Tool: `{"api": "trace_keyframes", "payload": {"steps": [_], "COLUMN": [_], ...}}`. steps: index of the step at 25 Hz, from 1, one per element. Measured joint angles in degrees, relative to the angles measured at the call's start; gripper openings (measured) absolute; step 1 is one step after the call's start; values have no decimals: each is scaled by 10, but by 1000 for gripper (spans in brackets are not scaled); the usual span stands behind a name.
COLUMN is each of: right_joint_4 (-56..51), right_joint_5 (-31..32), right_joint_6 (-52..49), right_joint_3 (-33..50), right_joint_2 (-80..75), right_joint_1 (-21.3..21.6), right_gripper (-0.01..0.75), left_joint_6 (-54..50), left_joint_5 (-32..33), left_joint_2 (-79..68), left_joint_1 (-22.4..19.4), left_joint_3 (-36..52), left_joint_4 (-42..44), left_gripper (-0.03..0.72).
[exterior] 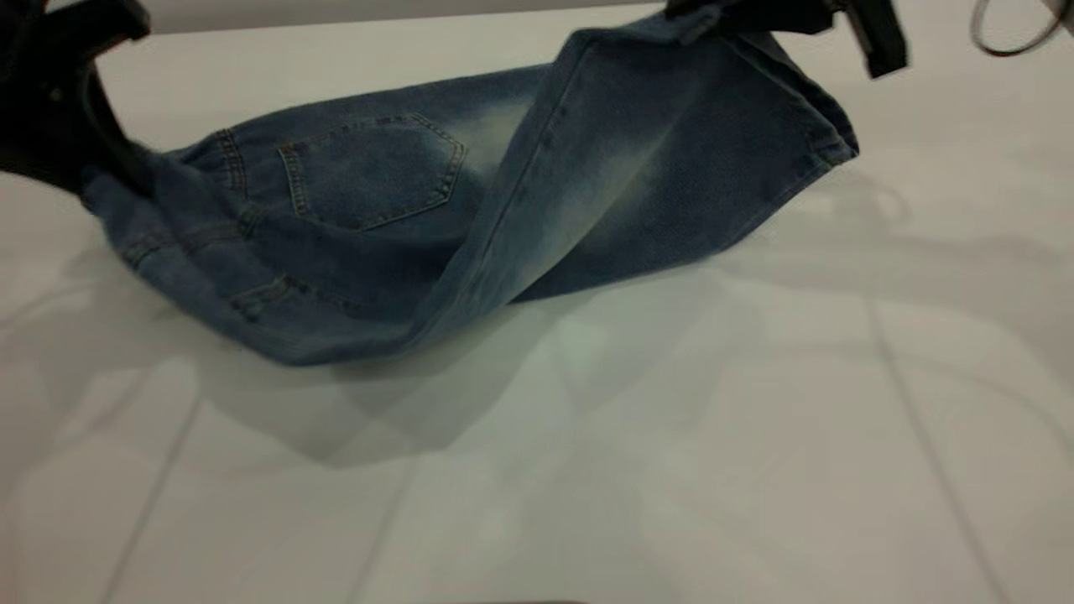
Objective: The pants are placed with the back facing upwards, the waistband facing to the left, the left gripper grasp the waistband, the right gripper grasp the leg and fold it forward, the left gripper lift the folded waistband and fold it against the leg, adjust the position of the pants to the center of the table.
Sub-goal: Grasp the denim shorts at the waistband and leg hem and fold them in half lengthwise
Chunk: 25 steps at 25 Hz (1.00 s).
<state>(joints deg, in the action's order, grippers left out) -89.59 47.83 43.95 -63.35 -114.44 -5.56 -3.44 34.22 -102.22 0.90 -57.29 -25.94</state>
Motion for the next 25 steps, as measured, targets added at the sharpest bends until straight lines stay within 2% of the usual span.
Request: {"api": "trace_keyframes", "payload": {"steps": [7, 17, 25], "right_joint_4": [-47, -110, -129], "right_joint_5": [-30, -102, -141], "right_joint_6": [-40, -126, -148], "right_joint_3": [-123, -237, -251], "right_joint_2": [-86, -216, -248], "right_joint_1": [0, 0, 6], "right_gripper": [31, 31, 36], "left_joint_6": [0, 0, -1], "left_joint_5": [-93, -251, -328], "left_joint_2": [-19, -86, -98], "left_joint_1": [-11, -11, -11], "left_joint_3": [0, 0, 0], "left_joint_4": [-141, -377, -406], "left_gripper": [96, 96, 97]}}
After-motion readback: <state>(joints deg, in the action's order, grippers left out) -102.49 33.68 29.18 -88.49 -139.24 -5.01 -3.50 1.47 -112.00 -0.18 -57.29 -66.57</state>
